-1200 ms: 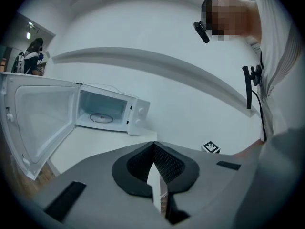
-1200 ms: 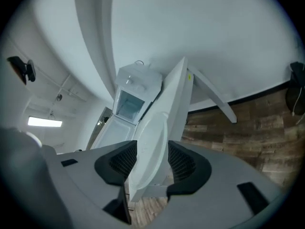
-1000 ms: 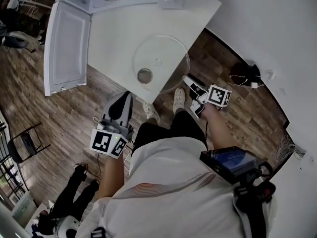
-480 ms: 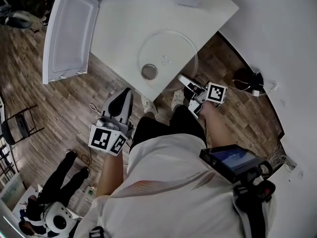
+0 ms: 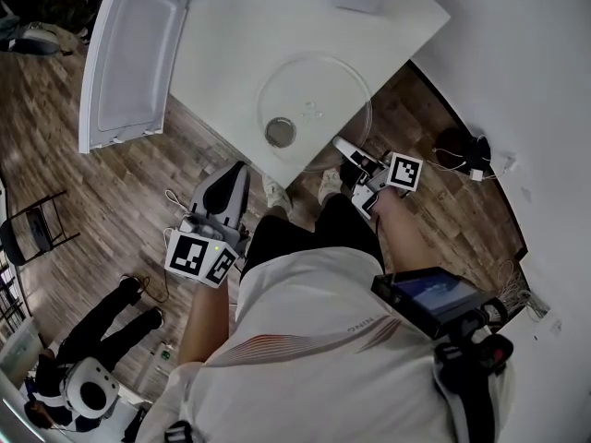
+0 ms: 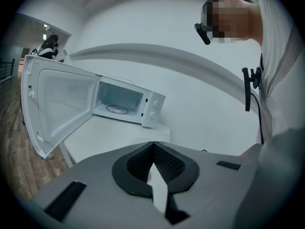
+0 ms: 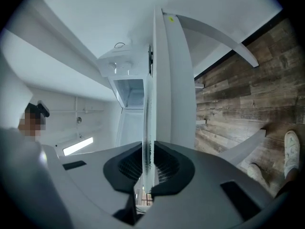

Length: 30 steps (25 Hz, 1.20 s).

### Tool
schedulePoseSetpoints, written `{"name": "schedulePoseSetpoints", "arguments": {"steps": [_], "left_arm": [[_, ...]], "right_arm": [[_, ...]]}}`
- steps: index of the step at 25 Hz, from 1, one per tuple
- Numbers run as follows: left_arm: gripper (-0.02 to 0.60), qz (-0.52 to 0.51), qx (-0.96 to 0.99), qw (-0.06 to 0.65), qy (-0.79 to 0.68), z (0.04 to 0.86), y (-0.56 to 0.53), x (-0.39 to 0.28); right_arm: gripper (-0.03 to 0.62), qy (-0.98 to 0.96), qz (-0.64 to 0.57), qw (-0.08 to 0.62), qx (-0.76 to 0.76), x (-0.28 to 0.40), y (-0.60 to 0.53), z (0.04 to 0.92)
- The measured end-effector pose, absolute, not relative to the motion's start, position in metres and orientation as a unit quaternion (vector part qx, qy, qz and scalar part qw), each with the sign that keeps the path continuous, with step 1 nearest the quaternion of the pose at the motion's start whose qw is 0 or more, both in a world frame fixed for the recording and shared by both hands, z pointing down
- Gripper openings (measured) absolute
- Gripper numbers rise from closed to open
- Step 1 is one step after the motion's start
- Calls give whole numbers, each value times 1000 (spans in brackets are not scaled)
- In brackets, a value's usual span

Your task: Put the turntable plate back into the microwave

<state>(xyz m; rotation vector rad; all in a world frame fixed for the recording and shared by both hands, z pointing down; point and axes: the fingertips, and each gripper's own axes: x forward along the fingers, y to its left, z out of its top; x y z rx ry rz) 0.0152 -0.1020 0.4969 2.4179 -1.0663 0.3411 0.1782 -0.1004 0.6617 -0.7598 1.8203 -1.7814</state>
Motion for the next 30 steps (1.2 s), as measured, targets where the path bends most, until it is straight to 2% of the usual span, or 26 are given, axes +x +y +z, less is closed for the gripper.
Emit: {"name": "schedulePoseSetpoints", "arguments": {"steps": [20, 30], "left_arm": [[11, 114, 881, 244, -389, 496, -97, -1], [11, 71, 901, 196, -381, 466, -117, -29]], "right_arm": [[29, 694, -587, 310, -278, 177, -111, 620], [29, 668, -576, 350, -315, 151, -132, 562]]}}
